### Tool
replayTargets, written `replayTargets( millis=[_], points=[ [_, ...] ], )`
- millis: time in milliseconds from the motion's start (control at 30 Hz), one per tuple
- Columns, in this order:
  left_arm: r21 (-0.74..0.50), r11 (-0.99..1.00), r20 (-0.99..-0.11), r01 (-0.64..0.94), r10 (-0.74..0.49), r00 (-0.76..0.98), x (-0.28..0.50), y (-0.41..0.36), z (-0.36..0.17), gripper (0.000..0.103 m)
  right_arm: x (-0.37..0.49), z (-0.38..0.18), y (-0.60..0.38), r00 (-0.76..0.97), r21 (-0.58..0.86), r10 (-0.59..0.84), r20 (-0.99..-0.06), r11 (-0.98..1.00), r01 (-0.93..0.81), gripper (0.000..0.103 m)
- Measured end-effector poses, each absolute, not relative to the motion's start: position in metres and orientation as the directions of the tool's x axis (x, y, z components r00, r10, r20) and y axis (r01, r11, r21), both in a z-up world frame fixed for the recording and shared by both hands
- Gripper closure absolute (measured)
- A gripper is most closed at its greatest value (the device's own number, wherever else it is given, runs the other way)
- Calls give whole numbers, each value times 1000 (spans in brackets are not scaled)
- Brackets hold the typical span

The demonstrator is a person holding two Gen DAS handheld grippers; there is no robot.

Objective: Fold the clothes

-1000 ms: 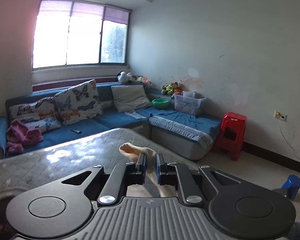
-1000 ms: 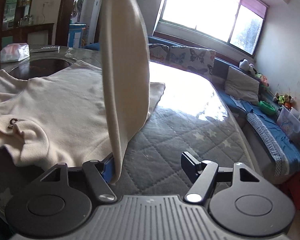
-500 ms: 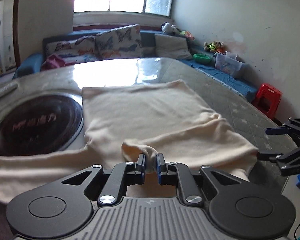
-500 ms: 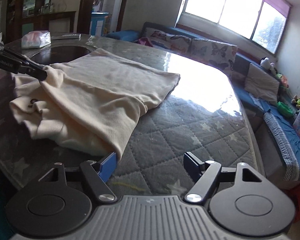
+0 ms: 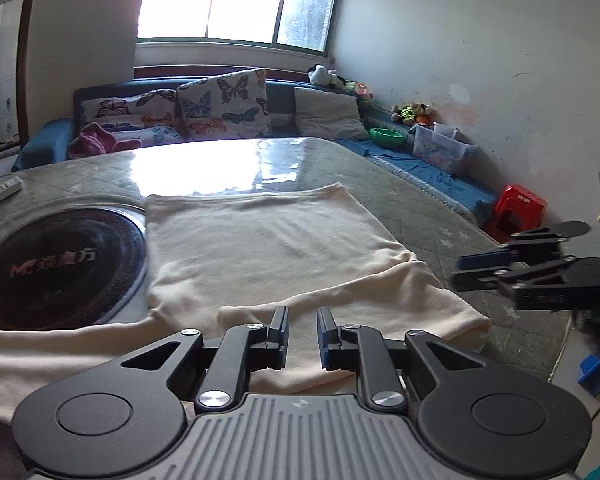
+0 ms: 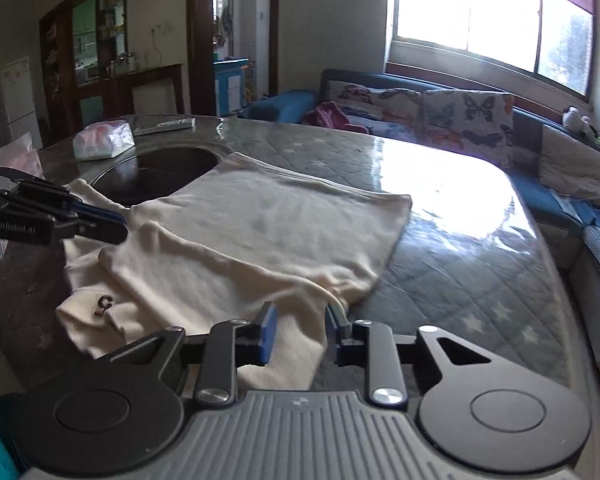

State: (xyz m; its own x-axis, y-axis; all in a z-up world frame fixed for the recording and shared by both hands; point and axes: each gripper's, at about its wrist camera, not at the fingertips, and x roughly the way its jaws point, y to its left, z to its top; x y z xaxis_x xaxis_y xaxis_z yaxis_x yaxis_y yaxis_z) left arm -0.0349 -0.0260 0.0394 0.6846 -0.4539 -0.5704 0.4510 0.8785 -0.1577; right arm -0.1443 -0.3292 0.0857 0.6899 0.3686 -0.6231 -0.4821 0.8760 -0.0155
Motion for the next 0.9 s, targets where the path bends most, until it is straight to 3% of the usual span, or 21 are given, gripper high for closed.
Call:
replayTargets(
  millis=[267, 600, 900],
  points=[
    [-194, 900, -620, 390, -421, 662, -26, -16, 11, 86, -118, 62, -315, 680, -39, 336, -651, 881, -472, 81],
    [-233, 915, -597, 330, -403, 694, -40, 11, 15, 86, -119, 62, -294, 659, -78, 336, -673, 853, -515, 80],
    [-211, 971, -580, 112, -217, 785, -60, 79, 25, 85, -114, 75, -235, 583, -76, 449, -677, 745, -662, 80]
  ],
)
